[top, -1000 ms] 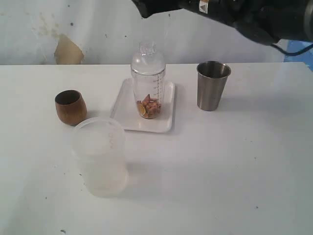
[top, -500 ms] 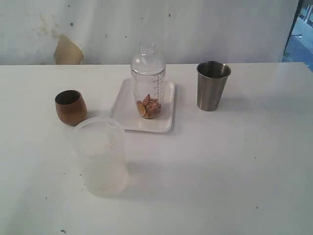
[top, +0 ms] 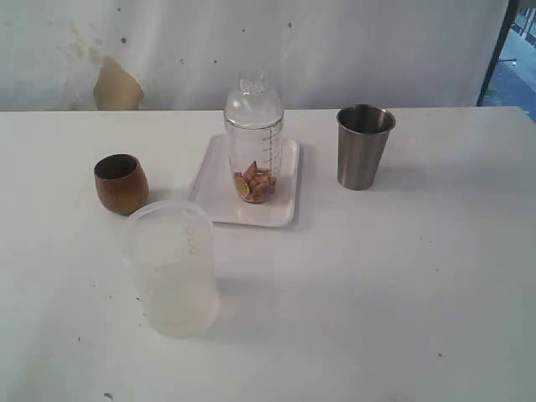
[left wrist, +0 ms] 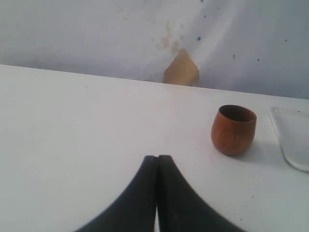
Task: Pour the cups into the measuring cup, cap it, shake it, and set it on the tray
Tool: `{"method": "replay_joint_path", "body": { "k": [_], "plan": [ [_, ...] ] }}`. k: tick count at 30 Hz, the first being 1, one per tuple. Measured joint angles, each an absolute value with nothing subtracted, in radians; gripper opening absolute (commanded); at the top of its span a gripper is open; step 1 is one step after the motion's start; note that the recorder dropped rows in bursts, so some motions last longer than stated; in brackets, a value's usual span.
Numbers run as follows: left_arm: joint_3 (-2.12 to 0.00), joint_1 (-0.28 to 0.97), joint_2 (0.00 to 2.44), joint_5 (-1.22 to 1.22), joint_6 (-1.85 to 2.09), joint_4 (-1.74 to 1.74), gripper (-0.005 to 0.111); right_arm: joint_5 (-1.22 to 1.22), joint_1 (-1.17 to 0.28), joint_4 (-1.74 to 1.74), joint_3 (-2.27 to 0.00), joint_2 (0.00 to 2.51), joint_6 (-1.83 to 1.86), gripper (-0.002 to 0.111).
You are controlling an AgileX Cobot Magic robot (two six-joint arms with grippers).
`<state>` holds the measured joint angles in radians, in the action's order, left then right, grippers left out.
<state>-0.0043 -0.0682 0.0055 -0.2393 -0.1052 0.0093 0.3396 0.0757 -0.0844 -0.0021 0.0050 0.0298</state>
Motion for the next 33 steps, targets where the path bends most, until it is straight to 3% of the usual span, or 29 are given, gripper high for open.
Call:
{"method": "replay_joint_path", "body": {
  "k": [33],
  "plan": [
    [-0.004, -0.068, 0.006, -0.239, -0.105, 0.009, 0.000, 0.343, 0.076, -0.079, -0.002, 0.005, -0.008, 0.000]
  ]
}}
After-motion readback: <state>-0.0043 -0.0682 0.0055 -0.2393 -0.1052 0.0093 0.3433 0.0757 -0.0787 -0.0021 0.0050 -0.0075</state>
